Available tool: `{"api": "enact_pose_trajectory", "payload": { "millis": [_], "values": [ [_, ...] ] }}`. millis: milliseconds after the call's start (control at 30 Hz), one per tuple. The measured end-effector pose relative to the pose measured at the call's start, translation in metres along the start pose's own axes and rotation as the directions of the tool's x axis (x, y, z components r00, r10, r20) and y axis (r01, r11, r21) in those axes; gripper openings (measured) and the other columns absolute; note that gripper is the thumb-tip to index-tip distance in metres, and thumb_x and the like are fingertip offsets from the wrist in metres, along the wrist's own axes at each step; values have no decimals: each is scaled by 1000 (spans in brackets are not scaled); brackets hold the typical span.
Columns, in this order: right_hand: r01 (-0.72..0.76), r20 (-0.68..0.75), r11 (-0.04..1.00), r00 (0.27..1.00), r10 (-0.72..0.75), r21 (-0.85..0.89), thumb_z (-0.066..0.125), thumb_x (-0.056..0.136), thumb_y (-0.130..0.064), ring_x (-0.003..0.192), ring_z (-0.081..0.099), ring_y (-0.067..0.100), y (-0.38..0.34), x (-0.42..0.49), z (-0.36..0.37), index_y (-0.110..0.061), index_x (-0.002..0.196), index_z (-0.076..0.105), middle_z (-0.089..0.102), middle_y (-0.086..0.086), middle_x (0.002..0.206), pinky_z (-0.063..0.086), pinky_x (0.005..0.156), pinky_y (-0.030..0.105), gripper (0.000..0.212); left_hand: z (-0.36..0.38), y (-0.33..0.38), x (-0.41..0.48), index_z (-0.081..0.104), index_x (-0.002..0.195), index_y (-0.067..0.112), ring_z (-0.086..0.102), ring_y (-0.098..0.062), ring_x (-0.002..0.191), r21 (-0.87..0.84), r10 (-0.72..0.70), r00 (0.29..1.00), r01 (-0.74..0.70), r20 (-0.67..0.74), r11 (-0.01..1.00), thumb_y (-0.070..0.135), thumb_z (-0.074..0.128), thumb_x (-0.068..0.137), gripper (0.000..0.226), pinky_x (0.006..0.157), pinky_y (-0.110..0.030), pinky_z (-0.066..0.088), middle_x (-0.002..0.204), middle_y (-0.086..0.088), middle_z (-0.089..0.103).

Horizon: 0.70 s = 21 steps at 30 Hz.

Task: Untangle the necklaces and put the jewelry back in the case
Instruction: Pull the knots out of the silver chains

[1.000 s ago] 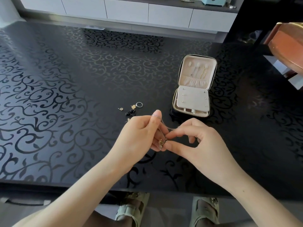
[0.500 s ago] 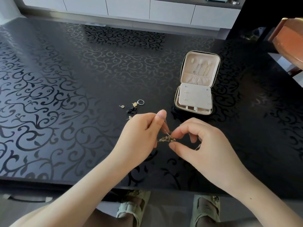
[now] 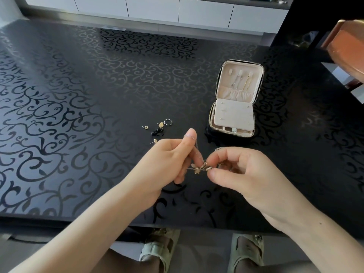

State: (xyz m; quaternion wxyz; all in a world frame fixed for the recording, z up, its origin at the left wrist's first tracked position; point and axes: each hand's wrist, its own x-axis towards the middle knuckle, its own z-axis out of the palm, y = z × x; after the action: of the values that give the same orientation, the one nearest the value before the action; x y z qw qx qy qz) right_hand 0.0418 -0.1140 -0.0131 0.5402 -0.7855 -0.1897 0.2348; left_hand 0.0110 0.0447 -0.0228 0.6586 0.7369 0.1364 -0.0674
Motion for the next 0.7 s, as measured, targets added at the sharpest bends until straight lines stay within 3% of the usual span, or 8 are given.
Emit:
{"api": "enact_pose_trajectory", "payload": {
  "millis": [133,267,433,567,700],
  "values": [
    [-9,2,998,1000,9,65,66,66,-29,70,53,9,0,1,0,-28,81,72,64,1,76,44,67,23,17,0,-1,1,60,56,13,27,-14,41,-129,-28,995,40,93,991,47,39,94,55,47,-21,31,40,2,28],
    [-4,-1,998,1000,5,62,71,74,-23,71,54,9,0,0,0,-23,80,71,68,7,80,43,67,24,6,0,-1,1,58,58,10,24,-11,39,-246,-75,984,114,162,962,44,41,94,53,43,-21,27,38,4,28],
    [18,-28,1000,999,-17,17,65,68,-33,66,49,10,0,0,0,-25,78,70,61,-2,69,43,63,27,14,-1,-1,3,57,57,11,26,-9,37,-355,-174,964,238,202,904,42,43,94,50,41,-19,29,40,5,27],
    [68,-61,997,996,-71,-49,69,76,-42,60,45,9,-2,-1,2,-25,74,71,57,-7,61,40,59,25,17,1,-1,4,61,55,12,28,-9,39,-436,-213,951,294,226,851,40,43,95,52,40,-19,31,42,5,29],
    [67,-102,991,992,-79,-113,68,76,-36,60,47,18,-3,-1,4,-25,74,72,66,-2,68,45,60,31,11,6,-1,5,59,59,10,30,-9,40,-454,-223,949,302,221,838,38,41,97,50,41,-19,34,43,4,32]
  ]
}}
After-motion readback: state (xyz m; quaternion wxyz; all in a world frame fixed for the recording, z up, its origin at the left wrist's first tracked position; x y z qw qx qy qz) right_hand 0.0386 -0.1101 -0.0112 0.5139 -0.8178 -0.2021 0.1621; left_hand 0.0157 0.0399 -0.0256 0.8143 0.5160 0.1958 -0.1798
